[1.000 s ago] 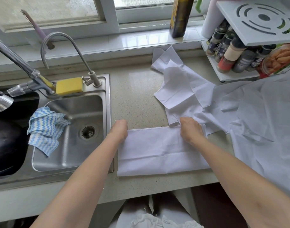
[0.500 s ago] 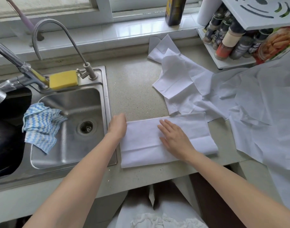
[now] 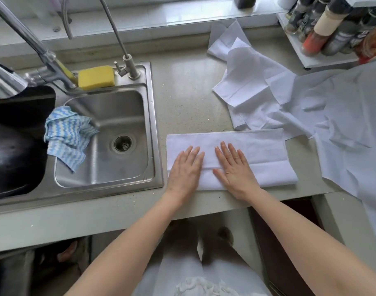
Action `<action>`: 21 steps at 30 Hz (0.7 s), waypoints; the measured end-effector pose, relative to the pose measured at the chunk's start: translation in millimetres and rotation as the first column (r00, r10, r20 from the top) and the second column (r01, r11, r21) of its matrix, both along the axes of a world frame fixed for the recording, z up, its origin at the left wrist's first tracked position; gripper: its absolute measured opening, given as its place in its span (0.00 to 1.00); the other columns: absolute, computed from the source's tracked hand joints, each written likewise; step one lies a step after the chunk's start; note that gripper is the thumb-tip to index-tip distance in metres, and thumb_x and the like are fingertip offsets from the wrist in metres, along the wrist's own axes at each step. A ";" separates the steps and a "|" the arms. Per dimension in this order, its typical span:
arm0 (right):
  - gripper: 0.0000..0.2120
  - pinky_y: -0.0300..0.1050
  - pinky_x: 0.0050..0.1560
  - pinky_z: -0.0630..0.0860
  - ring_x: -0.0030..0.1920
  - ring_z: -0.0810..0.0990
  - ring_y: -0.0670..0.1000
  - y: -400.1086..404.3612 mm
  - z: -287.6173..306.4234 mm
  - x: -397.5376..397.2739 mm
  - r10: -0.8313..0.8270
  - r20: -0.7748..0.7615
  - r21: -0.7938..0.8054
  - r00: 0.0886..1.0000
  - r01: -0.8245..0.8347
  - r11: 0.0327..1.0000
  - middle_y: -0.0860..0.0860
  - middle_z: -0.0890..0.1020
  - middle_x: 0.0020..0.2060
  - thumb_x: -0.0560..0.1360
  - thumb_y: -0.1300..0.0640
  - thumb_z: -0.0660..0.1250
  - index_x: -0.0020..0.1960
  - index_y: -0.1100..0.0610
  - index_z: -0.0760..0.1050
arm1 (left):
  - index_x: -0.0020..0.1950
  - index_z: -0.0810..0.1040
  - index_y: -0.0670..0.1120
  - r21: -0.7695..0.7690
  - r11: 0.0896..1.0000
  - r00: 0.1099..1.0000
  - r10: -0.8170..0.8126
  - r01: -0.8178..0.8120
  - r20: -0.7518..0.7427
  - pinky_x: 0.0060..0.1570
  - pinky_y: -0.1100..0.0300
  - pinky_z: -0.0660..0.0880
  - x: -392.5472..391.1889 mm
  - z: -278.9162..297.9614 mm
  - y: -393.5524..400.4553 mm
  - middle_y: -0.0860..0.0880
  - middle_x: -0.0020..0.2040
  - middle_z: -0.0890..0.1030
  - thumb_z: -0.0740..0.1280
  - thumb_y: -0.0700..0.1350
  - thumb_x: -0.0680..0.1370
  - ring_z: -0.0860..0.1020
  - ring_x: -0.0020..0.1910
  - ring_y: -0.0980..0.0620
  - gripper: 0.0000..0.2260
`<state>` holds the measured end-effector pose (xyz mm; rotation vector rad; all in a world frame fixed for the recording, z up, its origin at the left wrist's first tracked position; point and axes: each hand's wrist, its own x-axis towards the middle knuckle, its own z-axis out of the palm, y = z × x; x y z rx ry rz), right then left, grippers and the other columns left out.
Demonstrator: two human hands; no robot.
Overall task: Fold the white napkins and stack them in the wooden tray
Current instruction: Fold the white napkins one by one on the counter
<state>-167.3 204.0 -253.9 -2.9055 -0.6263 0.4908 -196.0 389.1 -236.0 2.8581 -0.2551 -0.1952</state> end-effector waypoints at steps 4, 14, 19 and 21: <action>0.31 0.42 0.71 0.27 0.73 0.29 0.45 -2.4 -2.8 0.2 0.011 0.011 0.006 1.000 -0.011 1.000 0.46 0.33 0.74 0.81 0.40 0.45 0.76 0.49 0.33 | 0.79 0.43 0.49 0.104 0.989 0.987 0.114 -0.102 -0.114 0.73 0.53 0.34 -13.9 -18.5 -17.9 0.48 0.79 0.41 0.46 0.50 0.84 0.39 0.77 0.47 0.24; 0.28 0.43 0.72 0.30 0.75 0.34 0.46 -35.1 -13.5 -10.4 0.098 0.119 0.049 0.988 -0.104 0.993 0.46 0.37 0.75 0.82 0.43 0.45 0.77 0.49 0.39 | 0.77 0.35 0.53 0.197 0.951 0.958 0.263 -0.237 -0.114 0.73 0.41 0.34 -20.3 -21.9 -29.9 0.49 0.78 0.35 0.43 0.59 0.82 0.35 0.76 0.45 0.28; 0.28 0.45 0.73 0.32 0.77 0.37 0.49 -100.5 -9.2 -2.6 -0.092 0.109 0.014 0.990 0.091 0.996 0.49 0.41 0.77 0.82 0.43 0.45 0.78 0.48 0.40 | 0.76 0.31 0.50 0.226 0.926 0.919 0.346 -0.303 -0.187 0.69 0.37 0.32 -15.0 -13.9 -51.1 0.45 0.76 0.30 0.42 0.69 0.77 0.32 0.75 0.39 0.37; 0.28 0.46 0.73 0.32 0.76 0.35 0.48 -121.4 -5.3 -6.4 -0.164 0.073 0.007 0.984 0.164 0.987 0.50 0.39 0.77 0.82 0.43 0.44 0.78 0.48 0.38 | 0.76 0.32 0.49 0.265 0.919 0.909 0.352 -0.292 -0.222 0.69 0.35 0.34 -13.2 -9.0 -52.2 0.44 0.76 0.31 0.42 0.71 0.75 0.33 0.75 0.39 0.39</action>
